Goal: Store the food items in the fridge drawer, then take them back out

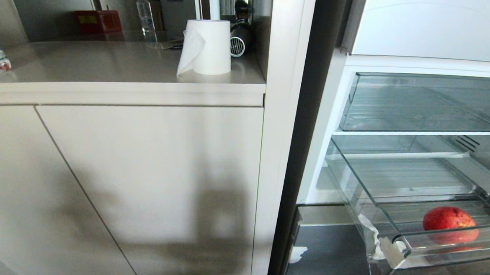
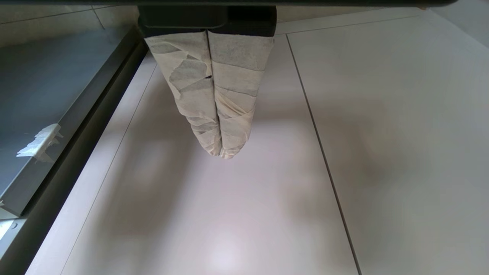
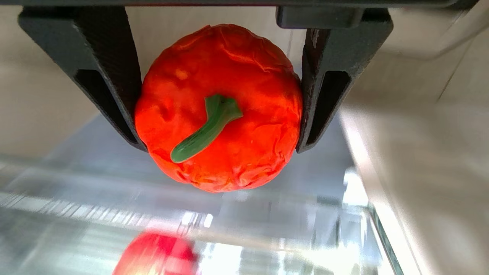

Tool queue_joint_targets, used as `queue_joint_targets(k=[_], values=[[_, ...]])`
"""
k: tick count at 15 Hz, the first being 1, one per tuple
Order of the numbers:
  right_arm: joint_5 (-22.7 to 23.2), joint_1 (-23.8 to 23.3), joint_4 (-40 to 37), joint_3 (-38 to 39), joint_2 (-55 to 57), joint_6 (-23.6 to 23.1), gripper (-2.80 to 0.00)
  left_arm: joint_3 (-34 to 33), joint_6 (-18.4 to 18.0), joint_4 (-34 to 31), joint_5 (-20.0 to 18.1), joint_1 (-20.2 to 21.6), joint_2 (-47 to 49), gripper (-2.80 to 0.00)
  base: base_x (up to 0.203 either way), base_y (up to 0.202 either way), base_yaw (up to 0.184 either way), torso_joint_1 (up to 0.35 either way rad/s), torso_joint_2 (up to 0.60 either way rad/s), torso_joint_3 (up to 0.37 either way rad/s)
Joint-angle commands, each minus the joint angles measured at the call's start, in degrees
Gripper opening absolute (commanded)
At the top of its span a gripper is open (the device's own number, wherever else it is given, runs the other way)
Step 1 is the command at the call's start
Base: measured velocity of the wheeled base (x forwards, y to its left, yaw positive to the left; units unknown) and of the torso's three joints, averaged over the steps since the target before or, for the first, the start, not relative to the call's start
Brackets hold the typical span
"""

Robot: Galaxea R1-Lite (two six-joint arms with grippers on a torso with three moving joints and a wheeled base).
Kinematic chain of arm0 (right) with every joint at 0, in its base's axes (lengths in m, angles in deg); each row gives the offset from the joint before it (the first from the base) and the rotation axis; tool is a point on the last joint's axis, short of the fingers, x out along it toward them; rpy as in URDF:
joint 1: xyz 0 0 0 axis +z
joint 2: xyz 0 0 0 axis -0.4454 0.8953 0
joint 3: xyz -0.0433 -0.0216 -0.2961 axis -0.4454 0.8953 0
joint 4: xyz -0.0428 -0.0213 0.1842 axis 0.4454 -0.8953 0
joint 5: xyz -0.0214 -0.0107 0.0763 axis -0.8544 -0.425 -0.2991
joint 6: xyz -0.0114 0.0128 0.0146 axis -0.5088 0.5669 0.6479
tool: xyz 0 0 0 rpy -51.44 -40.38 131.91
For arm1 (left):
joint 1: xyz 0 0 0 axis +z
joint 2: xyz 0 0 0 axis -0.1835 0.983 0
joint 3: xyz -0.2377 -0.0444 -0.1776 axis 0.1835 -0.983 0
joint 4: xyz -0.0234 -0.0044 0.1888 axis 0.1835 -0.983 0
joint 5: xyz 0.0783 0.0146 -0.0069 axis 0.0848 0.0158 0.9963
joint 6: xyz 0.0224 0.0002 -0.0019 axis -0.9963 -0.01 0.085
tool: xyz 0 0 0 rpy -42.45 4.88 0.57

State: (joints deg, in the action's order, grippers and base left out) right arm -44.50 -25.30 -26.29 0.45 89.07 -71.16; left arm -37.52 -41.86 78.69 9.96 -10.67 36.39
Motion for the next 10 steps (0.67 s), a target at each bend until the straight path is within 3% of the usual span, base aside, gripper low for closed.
queue_joint_targets(k=[1,10], values=[[0.2,-0.5,-0.1,0.0,-7.6,-0.4,-2.8,0.0,0.0,0.0,0.0,0.0,0.0,-2.8,0.0,0.0,0.0,0.0,0.0,0.0],[0.1,-0.7,-0.2,0.0,-8.3,0.2,-2.8,0.0,0.0,0.0,0.0,0.0,0.0,-2.8,0.0,0.0,0.0,0.0,0.0,0.0]])
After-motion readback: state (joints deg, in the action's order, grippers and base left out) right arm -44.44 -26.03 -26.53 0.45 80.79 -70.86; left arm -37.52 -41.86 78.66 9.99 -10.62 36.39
